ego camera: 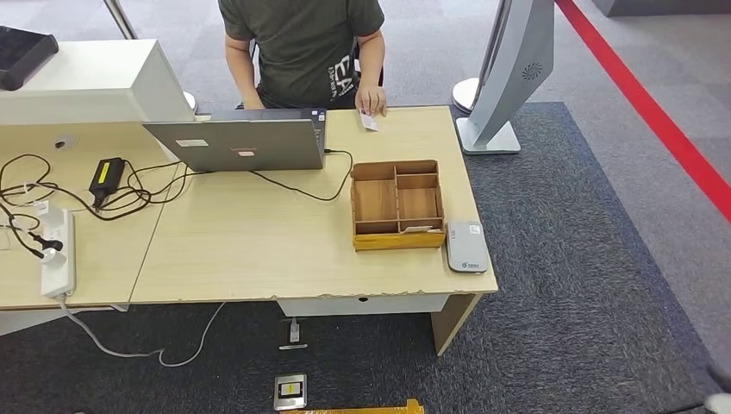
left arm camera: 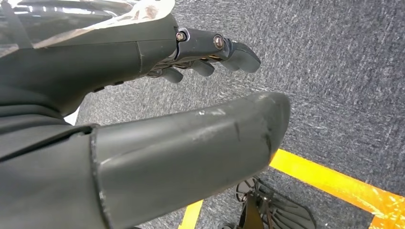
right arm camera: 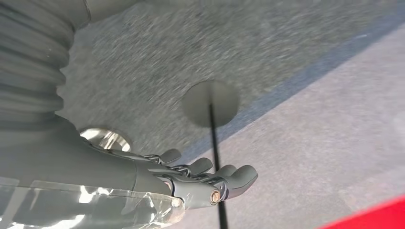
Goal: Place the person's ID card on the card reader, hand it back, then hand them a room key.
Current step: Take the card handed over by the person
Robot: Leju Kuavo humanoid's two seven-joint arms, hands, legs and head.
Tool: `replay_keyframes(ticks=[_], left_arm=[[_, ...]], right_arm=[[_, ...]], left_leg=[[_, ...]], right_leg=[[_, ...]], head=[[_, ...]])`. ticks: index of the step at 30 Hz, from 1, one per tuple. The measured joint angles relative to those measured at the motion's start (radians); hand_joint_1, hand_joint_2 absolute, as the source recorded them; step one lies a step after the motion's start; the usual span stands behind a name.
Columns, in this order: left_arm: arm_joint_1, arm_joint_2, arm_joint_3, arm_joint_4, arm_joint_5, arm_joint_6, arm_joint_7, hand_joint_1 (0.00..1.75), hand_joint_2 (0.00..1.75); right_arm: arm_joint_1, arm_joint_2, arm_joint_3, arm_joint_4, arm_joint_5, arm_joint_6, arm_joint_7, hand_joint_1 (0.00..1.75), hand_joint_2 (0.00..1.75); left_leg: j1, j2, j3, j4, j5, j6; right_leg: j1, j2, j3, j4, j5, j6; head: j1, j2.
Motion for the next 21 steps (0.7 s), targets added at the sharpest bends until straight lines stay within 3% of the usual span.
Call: replay_keyframes(ticks=[4, 9, 15, 21], left_arm=[[0.000, 0.002, -0.005, 0.000, -0.004, 0.001, -0.003, 0.00, 0.00], [0.000, 0.013, -0.015, 0.000, -0.018, -0.011, -0.036, 0.00, 0.00], [0.000, 0.024, -0.025, 0.000, -0.020, -0.017, -0.051, 0.00, 0.00], [-0.001, 0.025, -0.030, 0.000, -0.018, -0.015, -0.041, 0.00, 0.00]], right_arm=[[-0.036, 0.000, -0.033, 0.042, 0.009, -0.007, -0.166, 0.00, 1.75], [-0.104, -0.032, -0.084, 0.094, 0.031, 0.034, -0.276, 0.00, 1.75], [-0.204, -0.093, -0.108, 0.116, -0.055, 0.282, -0.411, 0.00, 1.75], [-0.292, -0.094, -0.117, 0.089, -0.214, 0.467, -0.486, 0.00, 1.75]], left_leg=[[0.000, 0.000, 0.000, 0.000, 0.000, 0.000], [0.000, 0.000, -0.001, 0.000, 0.000, 0.000], [0.000, 0.000, -0.001, 0.000, 0.000, 0.000], [0.000, 0.000, -0.001, 0.000, 0.001, 0.000]], right_leg=[[0.000, 0.000, 0.000, 0.000, 0.000, 0.000], [-0.001, 0.000, -0.001, 0.000, 0.000, 0.000], [-0.001, 0.000, 0.000, 0.000, 0.000, 0.000], [-0.001, -0.001, 0.000, 0.001, 0.001, 0.000]], head=[[0.000, 0.000], [0.000, 0.000], [0.000, 0.000], [0.000, 0.000]])
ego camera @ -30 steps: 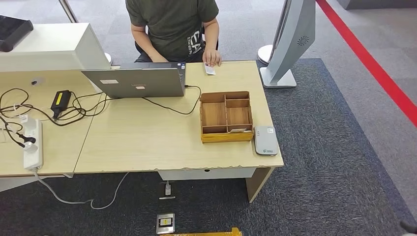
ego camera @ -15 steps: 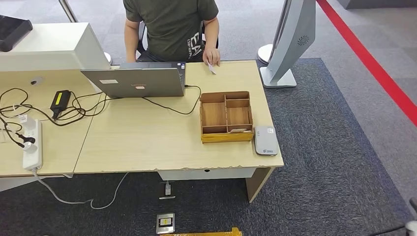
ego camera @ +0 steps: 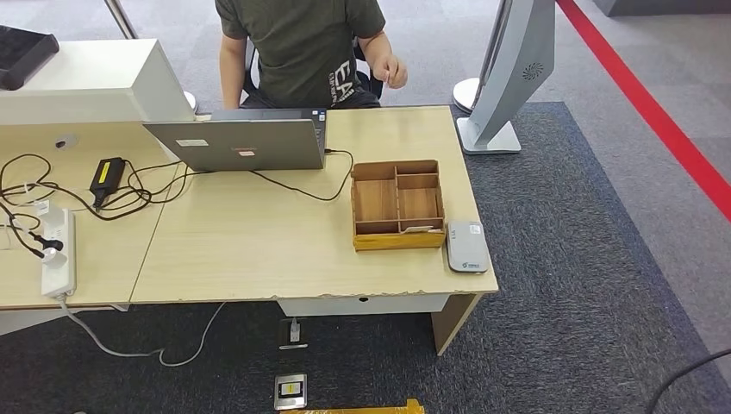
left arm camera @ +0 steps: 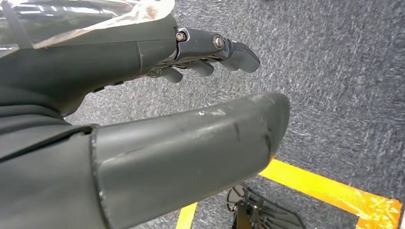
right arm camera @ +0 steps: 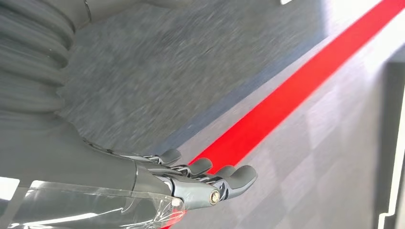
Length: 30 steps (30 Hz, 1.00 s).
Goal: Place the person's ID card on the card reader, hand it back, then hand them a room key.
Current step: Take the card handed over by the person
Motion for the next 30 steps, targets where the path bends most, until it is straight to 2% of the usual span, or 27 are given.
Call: replay_keyframes(ticks=[4, 7, 12, 15, 19, 24, 30], left_arm=[[0.000, -0.001, -0.001, 0.000, 0.006, 0.005, 0.010, 0.00, 0.00], [0.000, -0.002, -0.002, 0.000, 0.009, 0.015, 0.010, 0.00, 0.00], [0.000, -0.004, -0.002, 0.000, 0.013, 0.019, 0.010, 0.00, 0.00], [0.000, -0.004, -0.003, 0.000, 0.013, 0.017, 0.010, 0.00, 0.00], [-0.002, -0.005, -0.006, 0.000, 0.014, 0.013, 0.010, 0.00, 0.00], [-0.004, -0.010, -0.008, 0.000, 0.019, 0.013, 0.011, 0.00, 0.00], [-0.005, -0.014, -0.009, 0.000, 0.024, 0.019, 0.024, 0.00, 0.00]], right_arm=[[-0.015, 0.021, 0.003, -0.048, -0.140, 0.086, -0.030, 0.00, 1.75], [0.000, 0.041, 0.014, -0.108, -0.261, 0.113, -0.037, 0.00, 1.75], [0.057, 0.071, 0.054, -0.241, -0.420, 0.127, -0.031, 0.00, 1.75], [0.096, 0.085, 0.089, -0.337, -0.488, 0.099, -0.022, 0.00, 1.75], [0.129, 0.109, 0.153, -0.469, -0.516, 0.044, -0.012, 0.00, 1.75], [0.130, 0.154, 0.255, -0.609, -0.474, -0.013, -0.020, 0.00, 1.75], [0.102, 0.191, 0.361, -0.694, -0.428, -0.001, -0.010, 0.00, 1.75]], left_leg=[[0.001, -0.001, 0.000, 0.000, 0.000, 0.000], [0.001, -0.002, -0.001, 0.000, 0.000, 0.000], [0.001, -0.002, -0.001, 0.000, 0.000, 0.000], [0.001, -0.002, -0.002, 0.000, 0.000, 0.000], [0.001, -0.002, -0.002, 0.000, 0.000, 0.000], [0.001, -0.002, -0.001, 0.000, 0.002, -0.001], [0.002, -0.002, -0.001, 0.000, 0.002, -0.001]], right_leg=[[0.001, -0.001, 0.000, 0.000, 0.000, 0.000], [0.001, -0.002, 0.000, 0.000, 0.000, 0.000], [0.001, -0.002, 0.000, 0.000, 0.000, 0.000], [0.001, -0.002, 0.000, 0.000, 0.000, 0.000], [0.001, -0.002, 0.000, 0.000, 0.000, 0.000], [0.001, -0.002, 0.000, 0.001, 0.000, 0.000], [0.002, -0.002, 0.000, 0.001, 0.001, -0.001]], head=[[0.000, 0.000], [0.000, 0.000], [0.000, 0.000], [0.000, 0.000], [0.000, 0.000], [0.000, 0.000], [0.000, 0.000]])
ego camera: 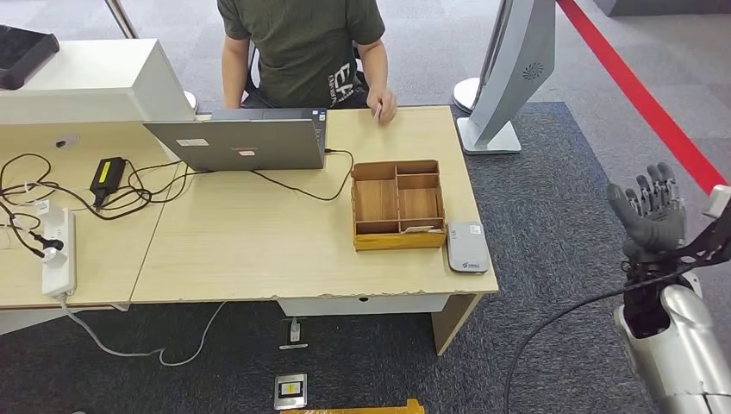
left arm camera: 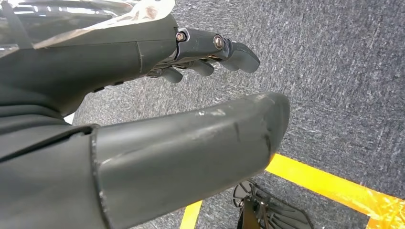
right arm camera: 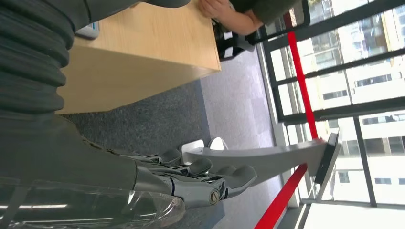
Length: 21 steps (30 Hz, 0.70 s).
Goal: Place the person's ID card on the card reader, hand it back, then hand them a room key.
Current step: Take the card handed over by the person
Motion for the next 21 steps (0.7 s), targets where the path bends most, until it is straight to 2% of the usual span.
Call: replay_keyframes(ticks=[4, 9, 11, 17, 21], left_arm=[[0.000, -0.002, 0.000, 0.000, 0.004, 0.005, 0.003, 0.00, 0.00], [-0.001, -0.008, 0.000, 0.000, 0.017, 0.017, 0.005, 0.00, 0.00], [-0.003, -0.009, 0.000, 0.000, 0.016, 0.011, 0.003, 0.00, 0.00], [-0.002, -0.010, 0.000, 0.000, 0.012, -0.006, -0.002, 0.00, 0.00], [-0.001, -0.009, 0.000, 0.000, 0.006, -0.010, -0.002, 0.00, 0.00]], right_arm=[[-0.015, 0.017, 0.054, -0.031, 0.030, -0.005, 0.017, 0.00, 1.75], [-0.003, 0.058, 0.148, -0.196, 0.181, -0.098, 0.215, 0.00, 1.75], [-0.012, 0.069, 0.188, -0.236, 0.233, -0.100, 0.248, 0.00, 1.75], [-0.082, 0.083, 0.258, -0.240, 0.266, -0.037, 0.223, 0.00, 1.75], [-0.114, 0.086, 0.287, -0.227, 0.316, -0.048, 0.224, 0.00, 1.75]], left_leg=[[0.001, -0.001, 0.000, 0.000, 0.000, 0.000], [0.001, 0.000, 0.000, 0.000, 0.000, 0.000], [0.001, 0.000, -0.001, 0.000, 0.000, -0.001], [0.002, 0.000, -0.001, 0.000, 0.001, -0.001], [0.002, 0.000, -0.001, 0.000, 0.001, -0.001]], right_leg=[[0.000, 0.000, 0.000, 0.000, 0.000, 0.000], [0.001, 0.001, -0.001, 0.000, 0.000, -0.001], [0.001, 0.000, -0.001, 0.000, 0.000, -0.001], [0.001, -0.001, -0.001, 0.000, 0.001, -0.001], [0.001, -0.001, -0.001, 0.000, 0.001, -0.001]], head=[[0.000, 0.000], [-0.001, 0.000], [-0.003, 0.000], [-0.002, 0.000], [-0.002, 0.000]])
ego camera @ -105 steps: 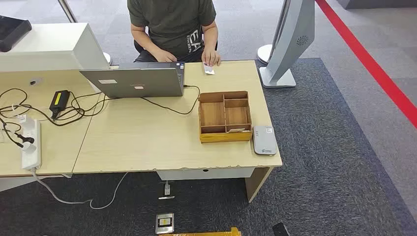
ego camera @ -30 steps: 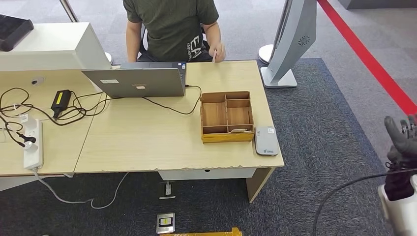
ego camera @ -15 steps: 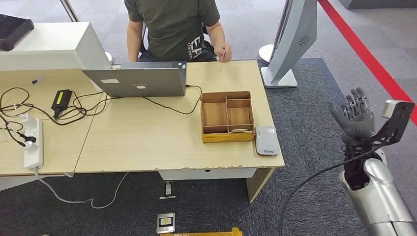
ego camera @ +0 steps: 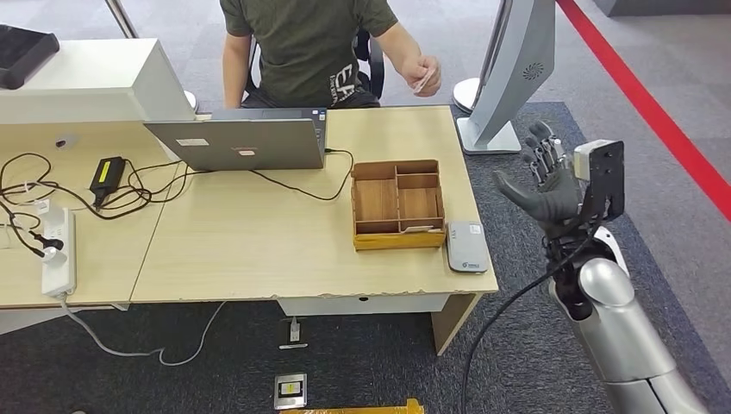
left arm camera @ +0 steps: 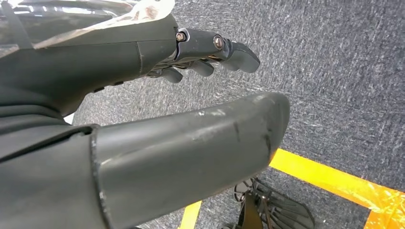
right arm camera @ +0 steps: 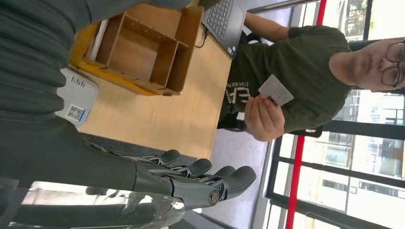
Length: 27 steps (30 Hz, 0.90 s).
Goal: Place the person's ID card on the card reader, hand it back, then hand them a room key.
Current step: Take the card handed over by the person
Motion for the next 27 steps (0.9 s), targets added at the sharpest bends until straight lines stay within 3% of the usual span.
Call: replay_keyframes(ticks=[5, 9, 12, 14, 20, 27], left_arm=[[0.000, 0.001, 0.000, 0.000, -0.010, -0.011, 0.000, 0.00, 0.00], [0.000, 0.004, 0.000, 0.000, -0.016, -0.025, -0.004, 0.00, 0.00], [0.000, 0.006, 0.000, 0.000, -0.025, -0.040, -0.019, 0.00, 0.00], [0.000, 0.008, -0.001, 0.000, -0.029, -0.048, -0.026, 0.00, 0.00], [0.000, 0.014, -0.002, 0.000, -0.030, -0.049, -0.026, 0.00, 0.00], [0.000, 0.015, -0.002, 0.000, -0.026, -0.046, -0.012, 0.00, 0.00]], right_arm=[[-0.039, -0.002, 0.049, 0.026, 0.270, -0.075, 0.087, 0.00, 1.75], [-0.094, -0.009, 0.115, 0.057, 0.756, -0.093, 0.260, 0.00, 1.75], [-0.139, -0.016, 0.172, 0.078, 1.129, -0.031, 0.369, 0.00, 1.75], [-0.168, -0.022, 0.211, 0.096, 1.300, 0.017, 0.411, 0.00, 1.75], [-0.214, -0.023, 0.287, 0.145, 1.514, 0.073, 0.426, 0.00, 1.75], [-0.236, 0.008, 0.328, 0.205, 1.528, 0.069, 0.397, 0.00, 1.75]], left_leg=[[0.000, 0.000, 0.000, 0.000, 0.000, 0.000], [0.000, 0.000, 0.000, 0.000, 0.000, 0.000], [0.000, 0.000, 0.000, 0.000, 0.000, 0.000], [0.000, 0.000, 0.000, 0.000, 0.000, 0.000], [0.000, 0.000, 0.000, 0.000, 0.000, 0.000], [0.000, 0.000, 0.000, 0.000, 0.000, 0.000]], right_leg=[[0.000, 0.000, 0.000, 0.000, 0.000, 0.000], [0.000, 0.000, 0.000, 0.000, 0.000, 0.000], [0.001, 0.000, 0.000, 0.000, 0.000, 0.000], [0.001, 0.000, 0.000, 0.000, 0.000, 0.000], [0.001, 0.000, 0.000, 0.000, 0.000, 0.000], [0.001, 0.000, 0.000, 0.000, 0.000, 0.000]], head=[[0.000, 0.000], [0.000, 0.000], [0.000, 0.000], [0.000, 0.000], [0.000, 0.000], [0.000, 0.000]])
